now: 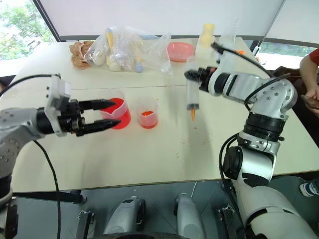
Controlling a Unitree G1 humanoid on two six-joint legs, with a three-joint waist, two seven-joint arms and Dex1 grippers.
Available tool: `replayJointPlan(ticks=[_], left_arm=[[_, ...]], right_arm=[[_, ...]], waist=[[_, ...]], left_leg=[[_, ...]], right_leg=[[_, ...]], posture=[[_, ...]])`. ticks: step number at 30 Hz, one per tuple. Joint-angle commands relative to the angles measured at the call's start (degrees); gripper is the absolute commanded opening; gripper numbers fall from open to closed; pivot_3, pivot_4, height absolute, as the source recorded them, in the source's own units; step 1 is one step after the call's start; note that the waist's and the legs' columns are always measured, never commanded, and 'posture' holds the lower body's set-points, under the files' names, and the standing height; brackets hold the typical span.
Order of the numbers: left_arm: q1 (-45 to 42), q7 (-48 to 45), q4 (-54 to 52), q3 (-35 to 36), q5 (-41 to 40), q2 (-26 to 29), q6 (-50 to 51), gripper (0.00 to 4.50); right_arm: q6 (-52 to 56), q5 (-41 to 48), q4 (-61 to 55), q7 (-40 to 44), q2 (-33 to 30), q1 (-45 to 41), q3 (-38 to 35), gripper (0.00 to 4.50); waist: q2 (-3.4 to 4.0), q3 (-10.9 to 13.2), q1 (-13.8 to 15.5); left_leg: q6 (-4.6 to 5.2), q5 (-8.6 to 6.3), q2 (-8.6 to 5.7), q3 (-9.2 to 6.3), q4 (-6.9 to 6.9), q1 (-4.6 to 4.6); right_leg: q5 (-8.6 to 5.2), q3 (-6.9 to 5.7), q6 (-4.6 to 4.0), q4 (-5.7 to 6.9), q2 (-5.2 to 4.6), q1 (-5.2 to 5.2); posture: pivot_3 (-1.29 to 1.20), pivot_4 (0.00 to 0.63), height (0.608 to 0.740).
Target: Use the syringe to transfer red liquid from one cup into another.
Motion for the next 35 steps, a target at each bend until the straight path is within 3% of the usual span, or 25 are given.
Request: replayJointPlan(ticks=[1,12,18,25,29,35], left_arm=[[0.9,3.0,-2.5,0.3,-1.0,-1.3,-0.8,3.27],[5.5,5.2,-1.3,-3.4,2.6,-3.0,-4.7,3.27],[5.3,5.5,-0.8,-4.4,2.9,-3.3,-5.3,3.35],[5.6,5.8,0.4,-3.6,2.3,-3.4,-5.1,3.35],[7.0,6.2,1.5,-0.8,0.9,-2.7,-4.2,3.35],[11.1,7.5,2.6,2.3,1.3,-2.6,-4.9,3.35]], right_arm=[[1.2,-1.3,-1.1,1.6,1.2,2.1,1.8,1.52],[-8.8,-11.4,2.1,5.3,3.3,8.2,9.6,1.52],[-7.6,-12.6,0.3,6.1,3.9,9.0,9.5,4.36],[-7.9,-11.9,-7.8,14.2,-1.9,11.7,13.6,4.44],[-7.1,-5.6,-16.4,29.5,-13.8,16.4,14.6,4.44],[-12.3,-0.1,-20.1,44.1,-23.7,25.3,7.9,4.44]], waist=[[0.00,0.0,0.0],[0.01,0.0,0.0],[0.01,0.0,0.0],[0.05,0.0,0.1],[0.07,0.0,0.3],[0.06,0.0,0.2]], left_leg=[[0.00,0.00,0.00,0.00,0.00,0.00],[0.01,0.00,0.09,-0.04,0.01,-0.04],[0.01,0.00,0.10,-0.05,0.00,-0.04],[0.01,-0.01,0.10,-0.05,0.00,-0.04],[0.03,-0.02,0.10,-0.07,0.00,-0.04],[0.10,-0.06,0.12,-0.05,0.02,0.02]], right_leg=[[0.01,0.00,0.01,-0.04,0.02,0.01],[0.09,0.03,0.14,-0.34,0.26,0.10],[0.09,0.03,0.15,-0.36,0.27,0.11],[0.05,0.03,0.08,-0.40,0.26,0.12],[0.03,0.02,0.08,-0.46,0.26,0.15],[-0.03,0.02,-0.03,-0.57,0.28,0.27]], posture=[[0.00,0.150,0.740],[0.00,0.150,0.740],[0.00,0.150,0.740],[0.00,0.150,0.740],[0.00,0.150,0.740],[0.00,0.150,0.740]])
